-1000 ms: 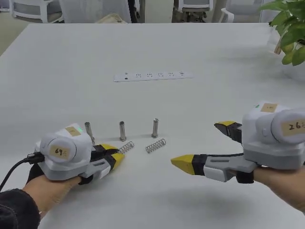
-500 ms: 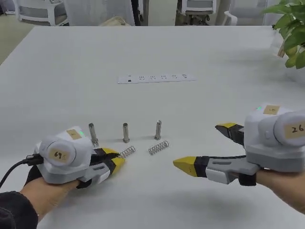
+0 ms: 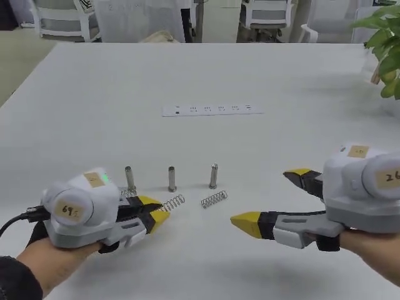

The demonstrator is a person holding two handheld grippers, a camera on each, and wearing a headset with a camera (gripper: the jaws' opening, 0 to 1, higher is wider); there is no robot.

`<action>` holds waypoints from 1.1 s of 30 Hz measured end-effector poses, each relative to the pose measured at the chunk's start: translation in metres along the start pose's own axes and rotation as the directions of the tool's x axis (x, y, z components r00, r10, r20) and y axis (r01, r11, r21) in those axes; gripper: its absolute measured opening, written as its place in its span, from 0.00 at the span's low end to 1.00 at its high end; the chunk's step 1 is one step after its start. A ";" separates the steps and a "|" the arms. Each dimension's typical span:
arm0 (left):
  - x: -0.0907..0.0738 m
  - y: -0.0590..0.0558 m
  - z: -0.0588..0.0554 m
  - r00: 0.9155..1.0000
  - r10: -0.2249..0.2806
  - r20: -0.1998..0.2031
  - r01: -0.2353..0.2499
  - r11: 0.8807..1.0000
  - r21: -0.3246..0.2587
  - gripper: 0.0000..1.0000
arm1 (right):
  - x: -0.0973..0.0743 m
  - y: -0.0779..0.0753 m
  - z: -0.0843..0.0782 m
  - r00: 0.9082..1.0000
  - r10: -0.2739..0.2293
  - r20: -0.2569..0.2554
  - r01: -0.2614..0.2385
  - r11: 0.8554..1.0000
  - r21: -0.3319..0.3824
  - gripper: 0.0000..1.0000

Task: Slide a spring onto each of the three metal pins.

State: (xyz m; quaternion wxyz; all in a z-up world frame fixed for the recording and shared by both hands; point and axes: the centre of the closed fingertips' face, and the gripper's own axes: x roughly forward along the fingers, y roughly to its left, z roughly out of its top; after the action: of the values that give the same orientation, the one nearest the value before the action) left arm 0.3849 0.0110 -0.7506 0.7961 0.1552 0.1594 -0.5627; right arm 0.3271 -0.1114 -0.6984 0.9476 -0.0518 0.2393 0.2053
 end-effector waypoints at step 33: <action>-0.041 -0.043 0.050 0.991 -0.092 0.097 0.077 0.986 0.151 0.03 | 0.005 0.045 0.025 0.989 0.150 0.015 -0.148 0.985 -0.084 0.70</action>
State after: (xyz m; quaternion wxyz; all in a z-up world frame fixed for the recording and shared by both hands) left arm 0.3350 0.0106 -0.6913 0.7652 0.1769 0.0826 -0.6135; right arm 0.3233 -0.0636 -0.6790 0.9291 -0.0706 0.2237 0.2860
